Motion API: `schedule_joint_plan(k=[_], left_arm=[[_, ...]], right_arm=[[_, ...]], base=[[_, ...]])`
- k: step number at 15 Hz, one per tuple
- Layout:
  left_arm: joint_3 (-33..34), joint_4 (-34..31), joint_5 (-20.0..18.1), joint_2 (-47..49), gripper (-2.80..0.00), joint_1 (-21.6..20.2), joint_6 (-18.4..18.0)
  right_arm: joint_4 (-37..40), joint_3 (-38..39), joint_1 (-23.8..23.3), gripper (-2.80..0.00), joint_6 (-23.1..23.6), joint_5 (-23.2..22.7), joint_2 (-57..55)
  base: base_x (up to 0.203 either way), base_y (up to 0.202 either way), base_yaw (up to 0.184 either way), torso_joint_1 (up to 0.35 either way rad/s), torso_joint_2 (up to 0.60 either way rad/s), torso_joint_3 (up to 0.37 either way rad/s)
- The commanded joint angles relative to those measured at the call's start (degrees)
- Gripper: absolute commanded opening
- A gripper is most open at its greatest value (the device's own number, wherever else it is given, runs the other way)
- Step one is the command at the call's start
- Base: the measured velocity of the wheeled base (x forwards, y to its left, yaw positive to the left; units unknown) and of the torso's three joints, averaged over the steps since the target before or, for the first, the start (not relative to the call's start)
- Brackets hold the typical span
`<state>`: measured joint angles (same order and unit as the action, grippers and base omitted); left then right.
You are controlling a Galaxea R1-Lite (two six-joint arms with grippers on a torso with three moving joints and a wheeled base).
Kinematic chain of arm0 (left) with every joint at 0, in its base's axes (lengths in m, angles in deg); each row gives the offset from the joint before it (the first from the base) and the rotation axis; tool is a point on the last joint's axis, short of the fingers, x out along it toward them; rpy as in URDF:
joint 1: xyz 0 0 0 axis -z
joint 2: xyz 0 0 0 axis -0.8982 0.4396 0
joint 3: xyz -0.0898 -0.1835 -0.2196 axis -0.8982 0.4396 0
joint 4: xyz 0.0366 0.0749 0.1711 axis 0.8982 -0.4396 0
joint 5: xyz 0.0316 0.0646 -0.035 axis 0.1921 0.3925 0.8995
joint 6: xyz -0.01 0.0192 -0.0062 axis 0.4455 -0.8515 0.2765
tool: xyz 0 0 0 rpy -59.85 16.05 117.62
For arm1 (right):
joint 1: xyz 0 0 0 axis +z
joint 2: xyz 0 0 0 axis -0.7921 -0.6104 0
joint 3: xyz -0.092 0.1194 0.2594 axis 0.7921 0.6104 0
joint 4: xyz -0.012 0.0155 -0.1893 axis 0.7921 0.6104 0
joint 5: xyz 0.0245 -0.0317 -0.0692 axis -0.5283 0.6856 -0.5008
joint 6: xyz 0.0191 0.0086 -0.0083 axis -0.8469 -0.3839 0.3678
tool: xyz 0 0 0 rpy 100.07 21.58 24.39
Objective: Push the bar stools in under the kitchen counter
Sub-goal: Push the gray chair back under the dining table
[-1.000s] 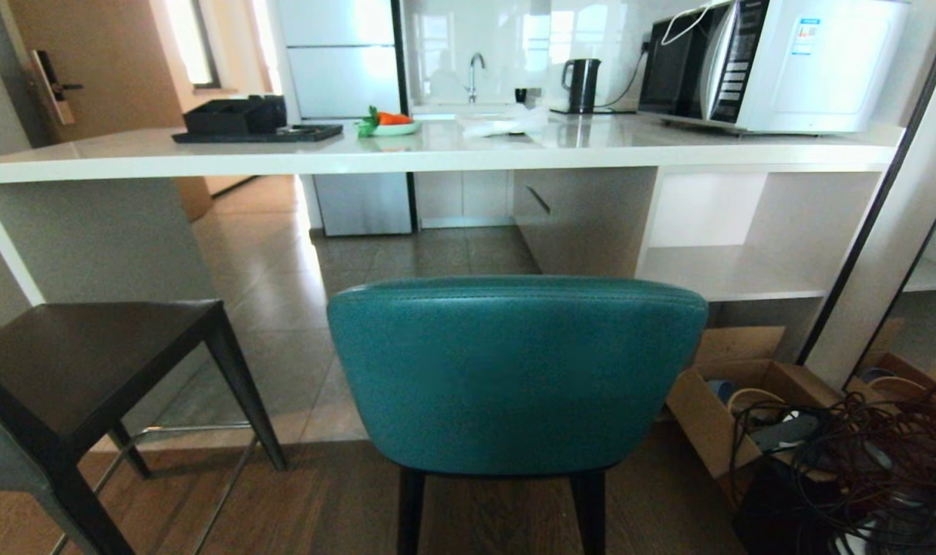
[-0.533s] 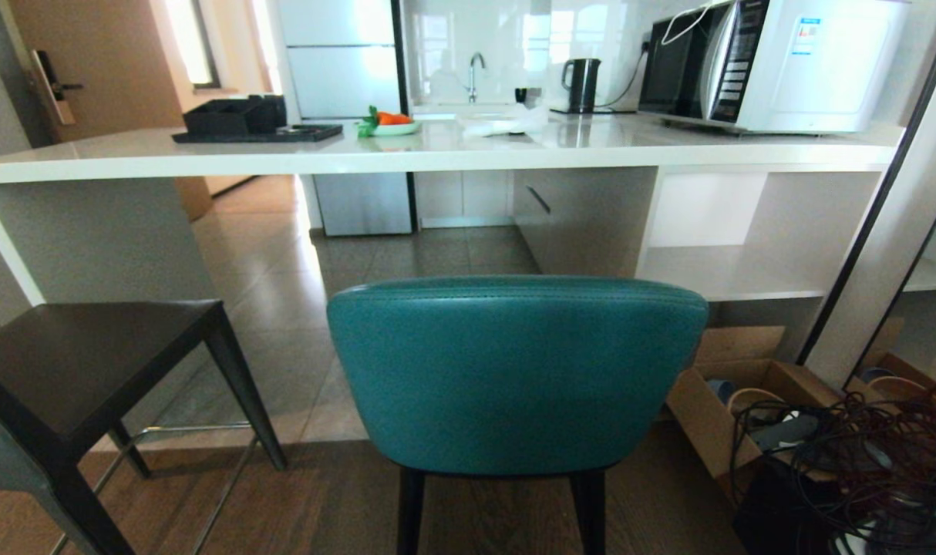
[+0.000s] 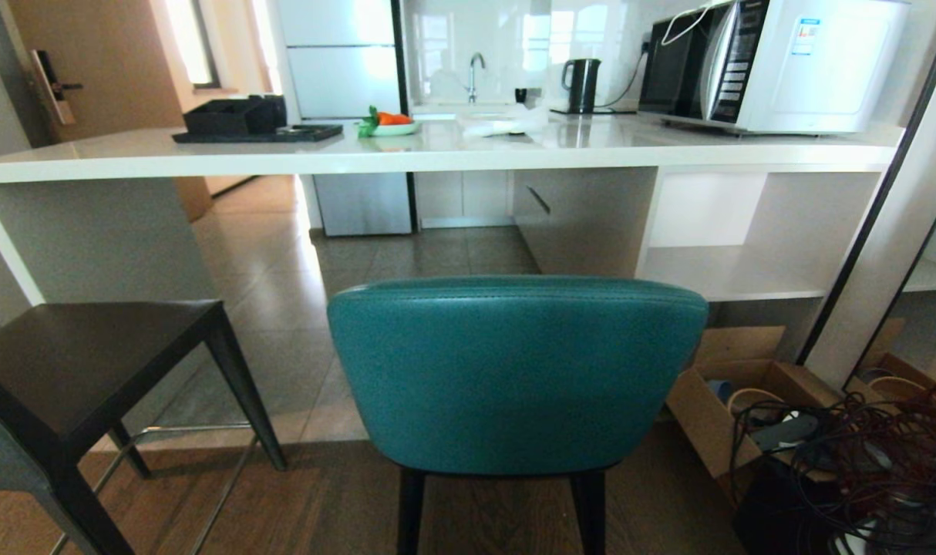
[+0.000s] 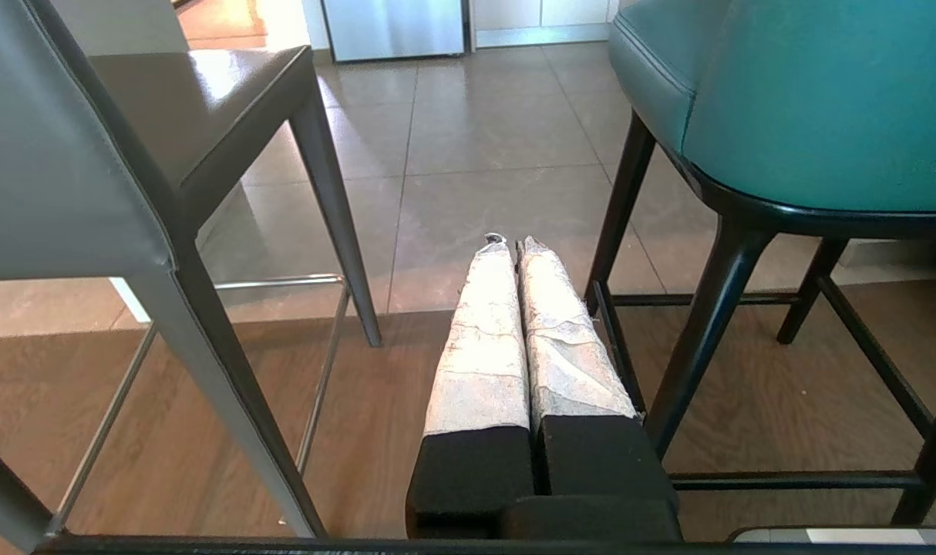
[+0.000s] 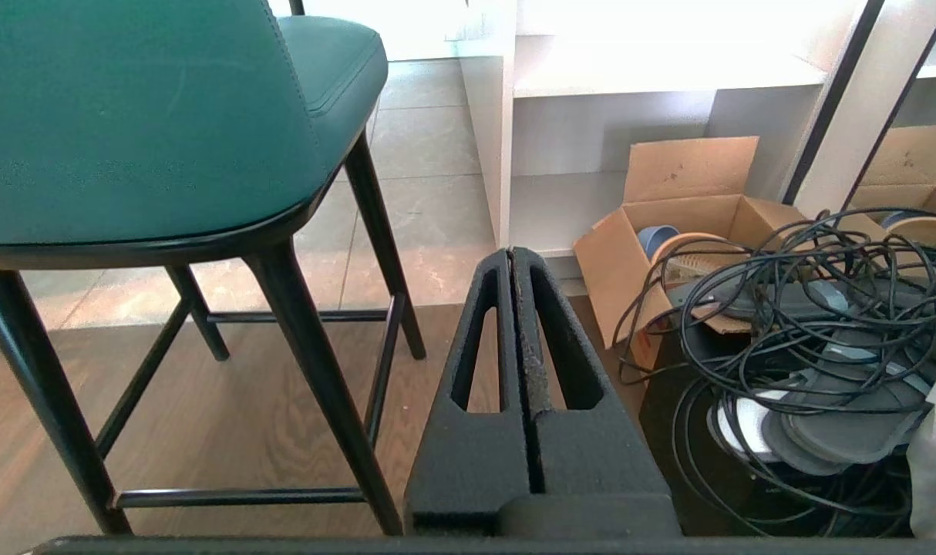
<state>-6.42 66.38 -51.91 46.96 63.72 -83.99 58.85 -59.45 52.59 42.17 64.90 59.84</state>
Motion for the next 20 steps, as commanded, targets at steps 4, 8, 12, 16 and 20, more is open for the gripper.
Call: schedule_joint_plan(k=[4, 8, 12, 16, 20], left_arm=[[0.18, 0.09, 1.42, 0.02, -2.8, 0.03, 2.38], [0.18, 0.09, 1.51, 0.02, -2.8, 0.03, 2.47], [0.18, 0.09, 1.51, 0.02, -2.8, 0.03, 2.47], [0.18, 0.09, 1.51, 0.02, -2.8, 0.03, 2.47], [0.18, 0.09, 1.51, 0.02, -2.8, 0.03, 2.47]], right_arm=[[-0.04, 0.26, -0.03, -2.8, -0.04, 0.04, -0.09], [-0.04, 0.26, -0.03, -2.8, -0.04, 0.04, -0.09], [-0.04, 0.26, -0.03, -2.8, -0.13, 0.04, -0.09], [-0.04, 0.26, -0.03, -2.8, -0.13, 0.04, -0.09], [-0.04, 0.26, -0.03, -2.8, -0.13, 0.04, -0.09]], base=[[0.0, 0.0, 0.0, 0.0, 0.0, 0.0], [0.0, 0.0, 0.0, 0.0, 0.0, 0.0], [0.0, 0.0, 0.0, 0.0, 0.0, 0.0], [0.0, 0.0, 0.0, 0.0, 0.0, 0.0], [0.0, 0.0, 0.0, 0.0, 0.0, 0.0]])
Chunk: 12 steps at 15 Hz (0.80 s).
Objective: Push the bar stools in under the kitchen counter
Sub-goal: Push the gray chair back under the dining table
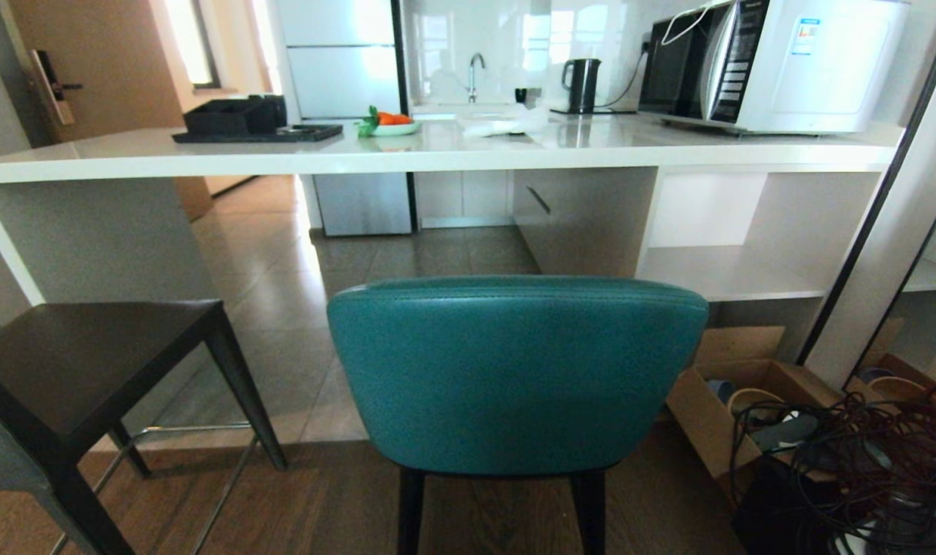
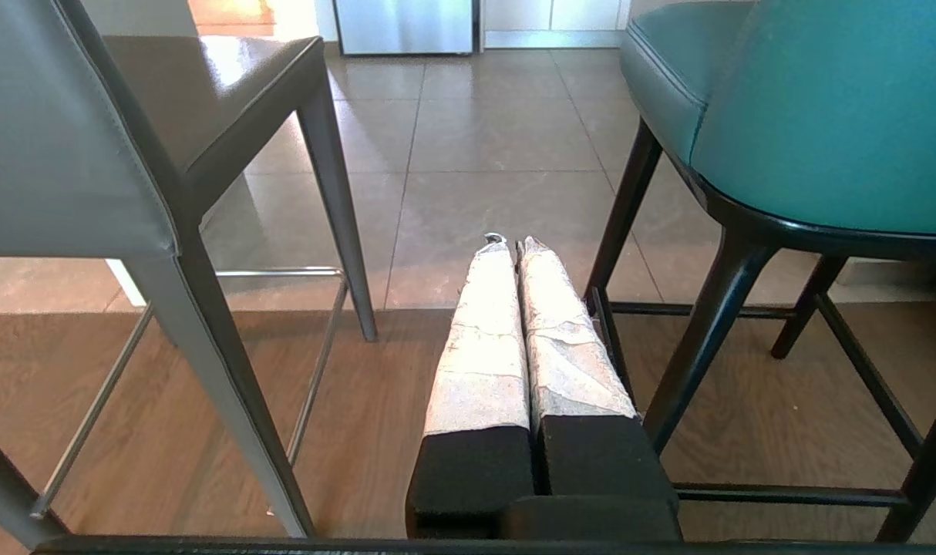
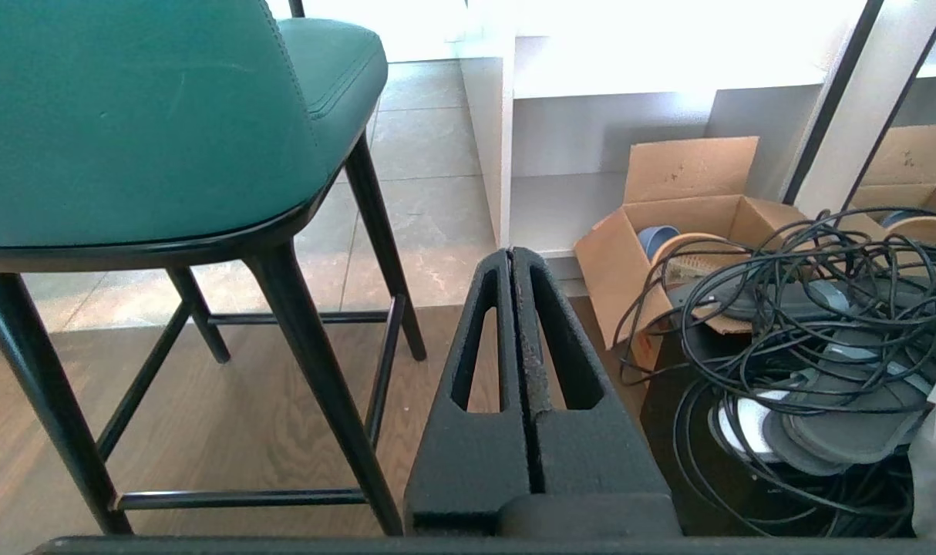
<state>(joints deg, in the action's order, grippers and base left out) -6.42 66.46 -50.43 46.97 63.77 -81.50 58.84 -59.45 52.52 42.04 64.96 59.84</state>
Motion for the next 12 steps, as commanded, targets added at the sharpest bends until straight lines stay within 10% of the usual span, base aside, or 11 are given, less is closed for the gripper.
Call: schedule_joint_plan(k=[1, 12], left_arm=[[0.18, 0.01, 0.03, 0.01, -2.8, -0.02, -0.02], [0.18, 0.1, -0.06, 0.01, -2.8, 0.07, 0.16]], right_arm=[[-0.02, 0.26, 0.04, -2.8, 0.0, -0.02, -0.09], [-0.02, 0.26, 0.04, -2.8, 0.0, -0.02, -0.09]], base=[[0.0, 0.0, 0.0, 0.0, 0.0, 0.0], [-0.049, 0.0, -0.001, 0.002, 0.0, 0.001]])
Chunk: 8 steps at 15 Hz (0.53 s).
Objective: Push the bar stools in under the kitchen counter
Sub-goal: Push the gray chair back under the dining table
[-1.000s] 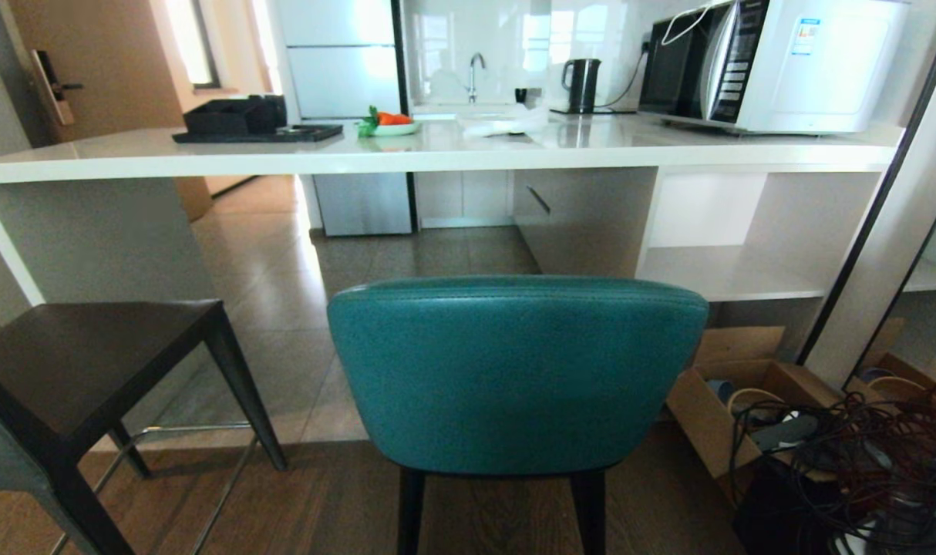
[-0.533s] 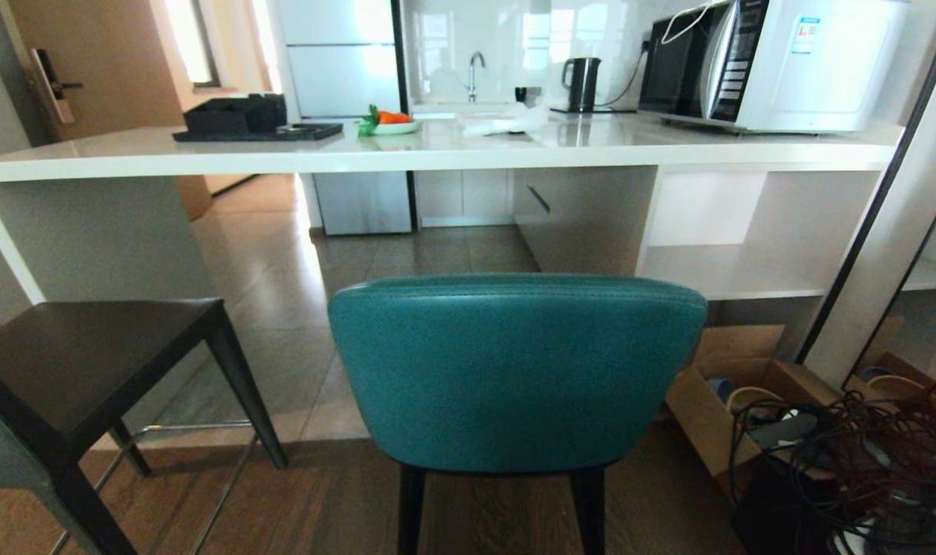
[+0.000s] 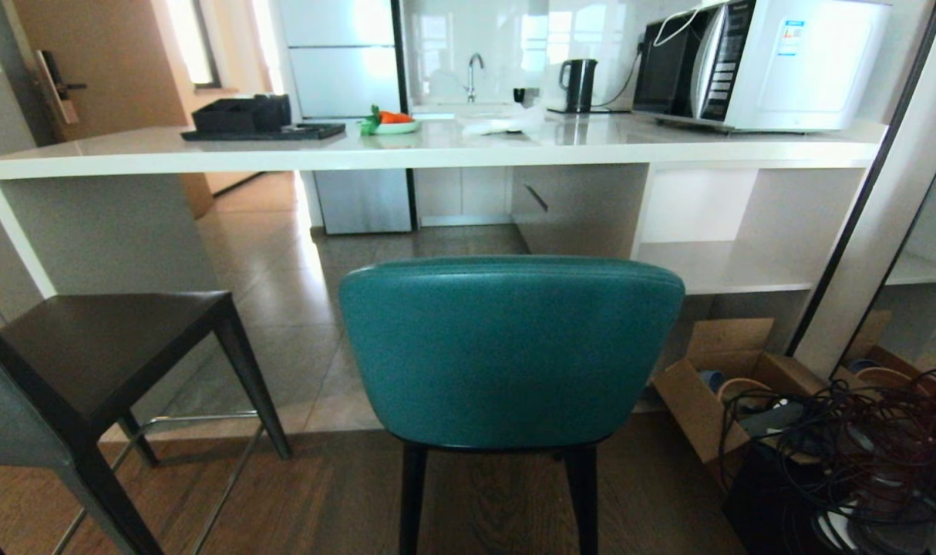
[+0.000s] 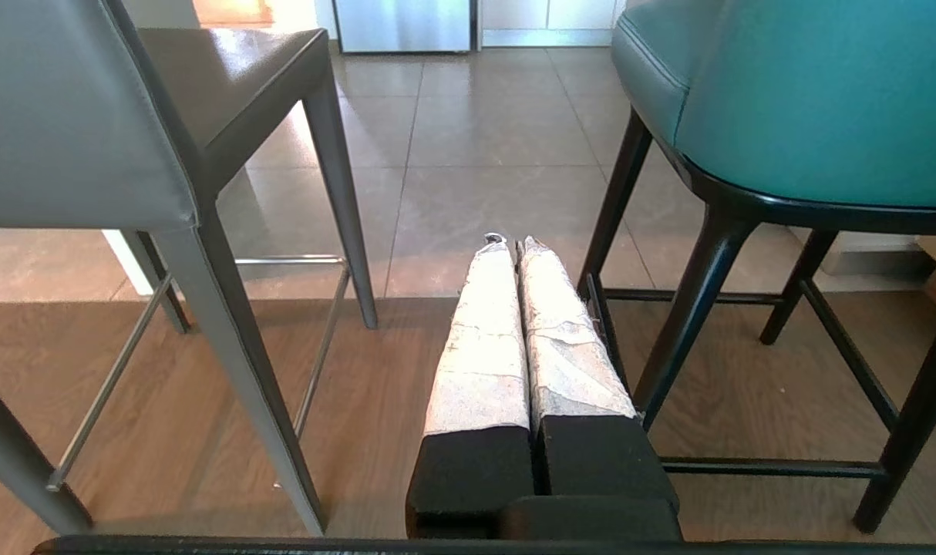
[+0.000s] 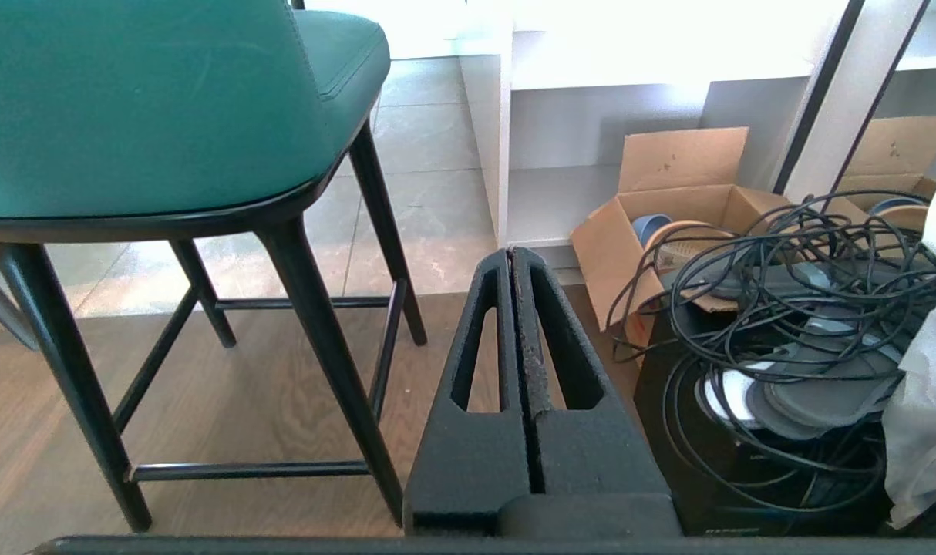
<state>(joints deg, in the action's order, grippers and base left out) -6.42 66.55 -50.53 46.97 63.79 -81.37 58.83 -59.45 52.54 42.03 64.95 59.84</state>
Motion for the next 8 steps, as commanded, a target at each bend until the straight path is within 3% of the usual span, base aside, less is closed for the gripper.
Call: schedule_joint_plan(k=[1, 5, 8], left_arm=[[0.18, 0.01, 0.04, 0.01, -2.8, 0.05, 0.11], [0.18, 0.01, -0.04, 0.01, -2.8, 0.05, 0.29], [0.18, 0.01, -0.04, 0.01, -2.8, 0.05, 0.29]], right_arm=[[-0.02, 0.26, 0.02, -2.8, 0.09, -0.01, -0.09], [-0.02, 0.26, 0.02, -2.8, 0.02, -0.01, -0.09], [-0.02, 0.26, 0.02, -2.8, 0.01, -0.01, -0.09]], base=[[0.0, 0.0, 0.0, 0.0, 0.0, 0.0], [0.0, 0.023, -0.003, 0.002, 0.0, 0.001], [0.0, 0.187, -0.002, 0.001, 0.0, 0.006]])
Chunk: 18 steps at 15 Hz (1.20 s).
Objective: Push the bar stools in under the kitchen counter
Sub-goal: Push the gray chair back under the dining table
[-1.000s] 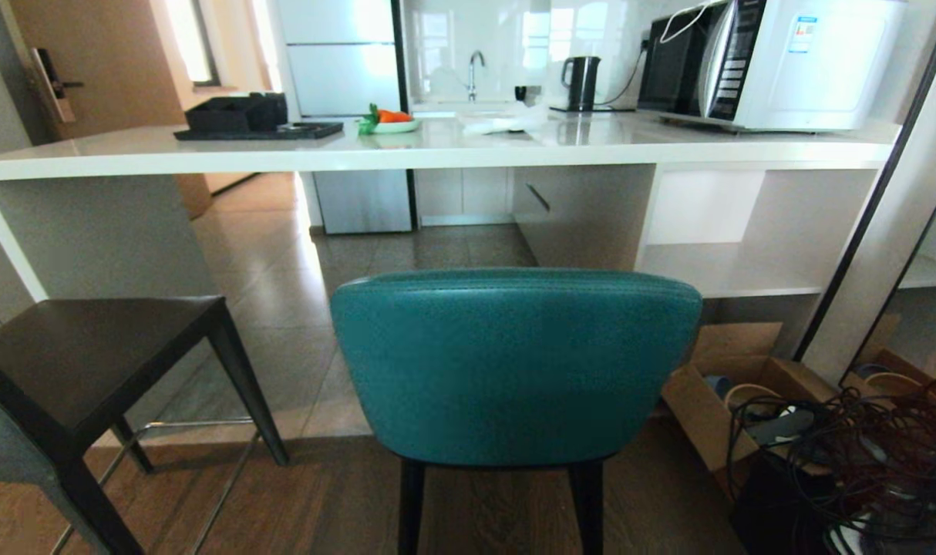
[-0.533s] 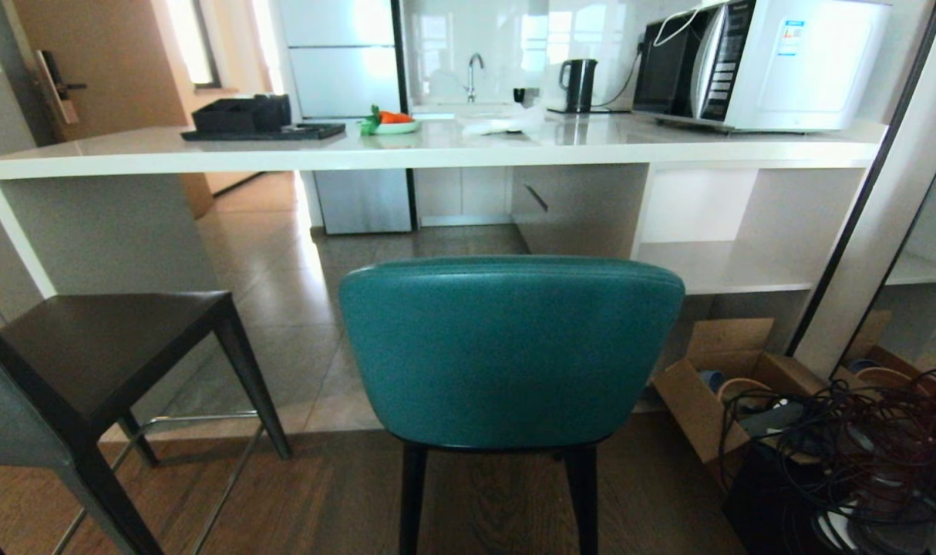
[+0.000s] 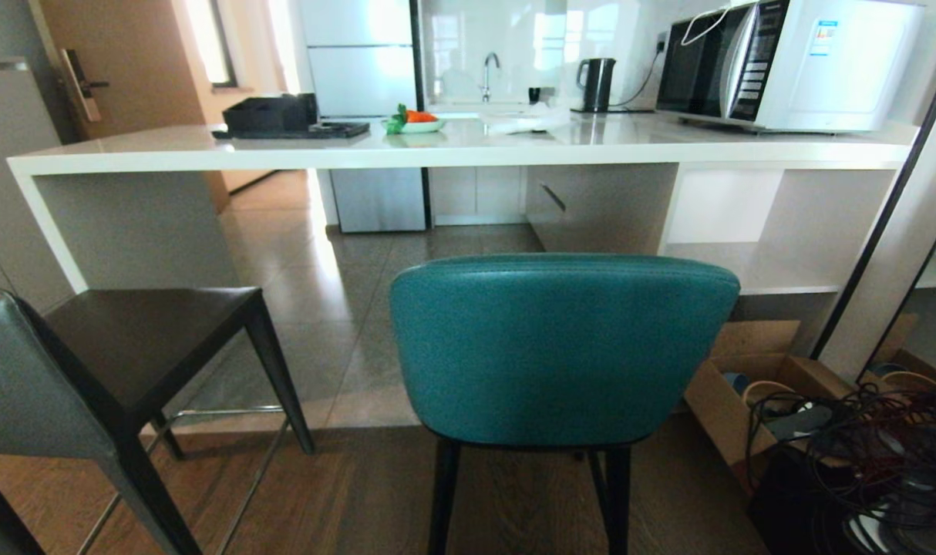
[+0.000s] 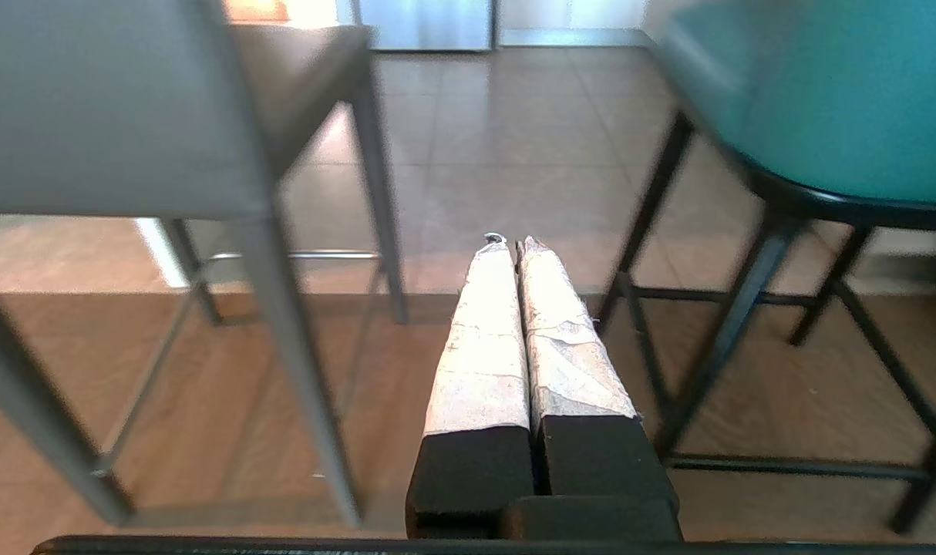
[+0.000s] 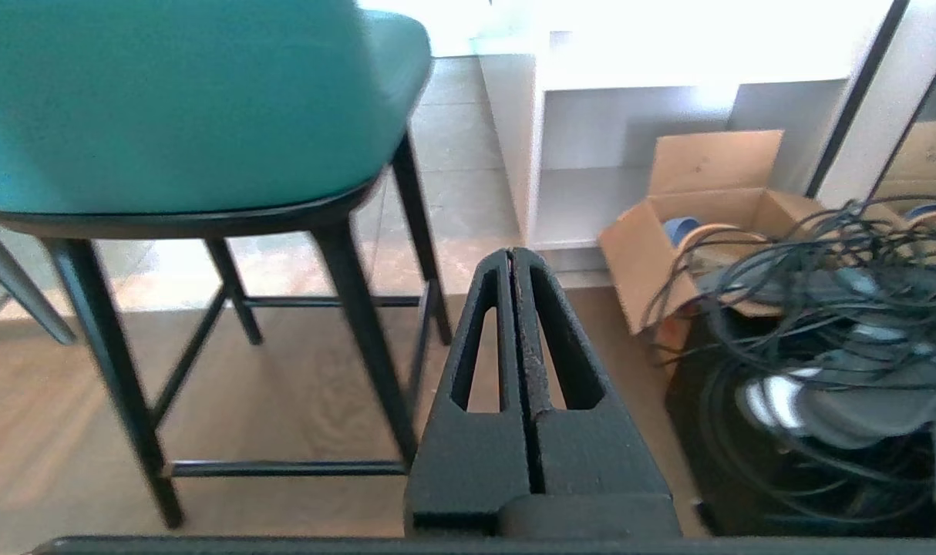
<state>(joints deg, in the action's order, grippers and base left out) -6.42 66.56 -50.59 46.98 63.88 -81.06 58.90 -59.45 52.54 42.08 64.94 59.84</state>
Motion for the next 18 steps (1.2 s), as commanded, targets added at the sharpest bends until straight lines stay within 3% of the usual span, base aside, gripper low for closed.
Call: schedule_joint_plan(k=[1, 18], left_arm=[[0.18, 0.0, 0.01, 0.0, -2.8, -0.04, -0.02], [0.18, 0.0, 0.01, 0.0, -2.8, -0.04, -0.02]], right_arm=[[-0.09, 0.26, 0.02, -2.8, -0.04, 0.0, -0.09], [-0.09, 0.26, 0.02, -2.8, -0.04, 0.0, -0.09]], base=[[0.0, 0.196, 0.0, 0.002, 0.0, 0.001], [0.0, 0.198, -0.001, 0.002, 0.0, 0.002]])
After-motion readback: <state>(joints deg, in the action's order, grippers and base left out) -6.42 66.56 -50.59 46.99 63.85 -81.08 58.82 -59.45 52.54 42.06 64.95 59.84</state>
